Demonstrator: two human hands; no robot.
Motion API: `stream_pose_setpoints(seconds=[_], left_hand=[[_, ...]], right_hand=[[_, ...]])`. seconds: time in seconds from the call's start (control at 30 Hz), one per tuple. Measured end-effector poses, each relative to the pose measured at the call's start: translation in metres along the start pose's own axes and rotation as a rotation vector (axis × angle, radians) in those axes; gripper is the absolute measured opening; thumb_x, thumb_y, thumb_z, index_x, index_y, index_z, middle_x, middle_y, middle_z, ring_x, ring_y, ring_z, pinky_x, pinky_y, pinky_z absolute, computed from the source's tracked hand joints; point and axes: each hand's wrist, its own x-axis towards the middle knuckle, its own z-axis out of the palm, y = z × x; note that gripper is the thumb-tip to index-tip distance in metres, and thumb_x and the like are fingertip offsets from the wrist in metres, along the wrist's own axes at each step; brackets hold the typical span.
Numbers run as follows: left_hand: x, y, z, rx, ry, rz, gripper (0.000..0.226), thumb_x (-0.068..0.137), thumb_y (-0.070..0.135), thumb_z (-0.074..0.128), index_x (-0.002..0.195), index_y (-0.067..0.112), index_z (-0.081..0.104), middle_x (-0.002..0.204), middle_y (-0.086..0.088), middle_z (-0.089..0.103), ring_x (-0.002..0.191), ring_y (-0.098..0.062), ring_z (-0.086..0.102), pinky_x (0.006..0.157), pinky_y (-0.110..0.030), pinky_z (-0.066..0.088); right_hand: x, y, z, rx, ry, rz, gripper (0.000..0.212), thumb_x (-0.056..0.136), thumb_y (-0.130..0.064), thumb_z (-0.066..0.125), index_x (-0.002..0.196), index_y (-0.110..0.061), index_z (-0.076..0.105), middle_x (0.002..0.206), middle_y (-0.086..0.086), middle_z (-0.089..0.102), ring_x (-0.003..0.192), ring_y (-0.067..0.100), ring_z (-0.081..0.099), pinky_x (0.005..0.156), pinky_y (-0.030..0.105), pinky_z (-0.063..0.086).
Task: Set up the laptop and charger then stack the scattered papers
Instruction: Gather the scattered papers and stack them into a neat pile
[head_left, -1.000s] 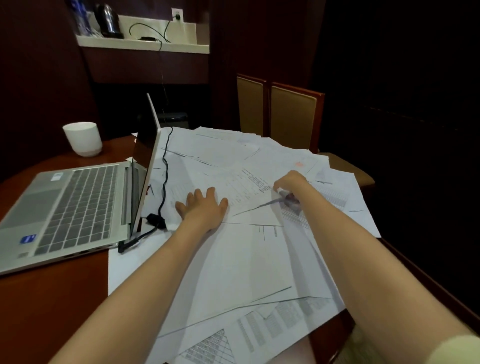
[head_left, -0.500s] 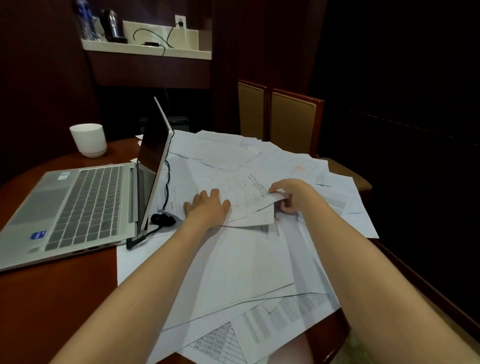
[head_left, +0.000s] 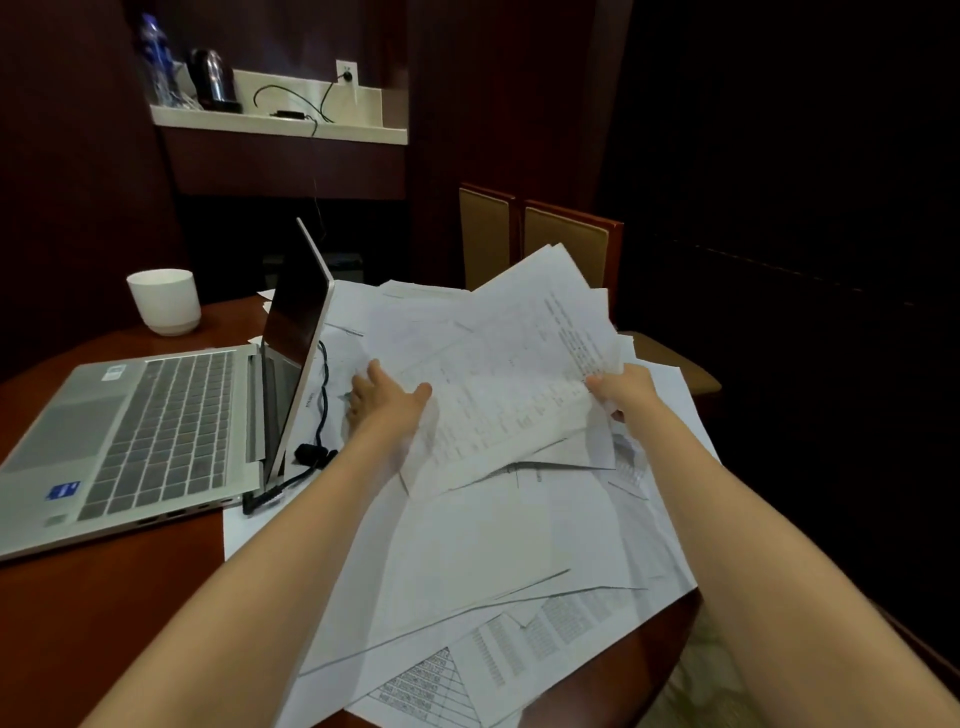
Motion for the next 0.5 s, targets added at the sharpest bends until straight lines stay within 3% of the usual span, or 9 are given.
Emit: stream_pose_setpoints(seconds=[0.13,0.2,0.3,0.5], left_hand=[[-0.001,0.002,-0.005,-0.46,0.035,-0.048,0.084,0.088,0.026,0.061,0.149,0.016,0.004,0.151,-0.009,0.025,0.137,-0.03,0.03,0.108,-0.039,0.03],[-0.001,0.004,-0.01,-0.639,-0.015,-0.034,0.067,0.089,0.018,0.059,0.145,0.016,0.021,0.14,-0.006,0.042,0.124,-0.027,0.046,0.095,-0.035,0.041],[-0.002,0.013,-0.016,-0.63,-0.009,0.113,0.027,0.091,0.008,0.055,0.118,0.008,0.054,0.12,-0.006,0.06,0.097,-0.021,0.057,0.08,-0.028,0.044],[-0.007,0.049,-0.032,-0.779,0.095,0.25,0.022,0.094,0.008,0.051,0.114,0.005,0.058,0.107,-0.004,0.061,0.094,-0.018,0.057,0.082,-0.029,0.044]], right_hand=[[0.001,0.008,-0.02,0.143,0.065,0.033,0.037,0.09,-0.009,0.06,0.125,-0.002,0.056,0.126,0.017,0.058,0.114,0.033,0.055,0.09,0.038,0.047],[0.0,0.011,-0.025,0.224,0.092,0.052,0.038,0.091,-0.01,0.059,0.127,-0.003,0.054,0.127,0.016,0.058,0.115,0.033,0.055,0.089,0.038,0.047],[-0.003,0.016,-0.028,0.418,0.104,0.045,0.038,0.093,-0.008,0.054,0.131,-0.004,0.051,0.13,0.015,0.056,0.114,0.03,0.055,0.096,0.04,0.046],[-0.011,-0.007,-0.029,0.638,0.063,-0.118,0.038,0.098,-0.015,0.048,0.135,-0.008,0.046,0.133,0.009,0.053,0.123,0.028,0.05,0.095,0.036,0.041]])
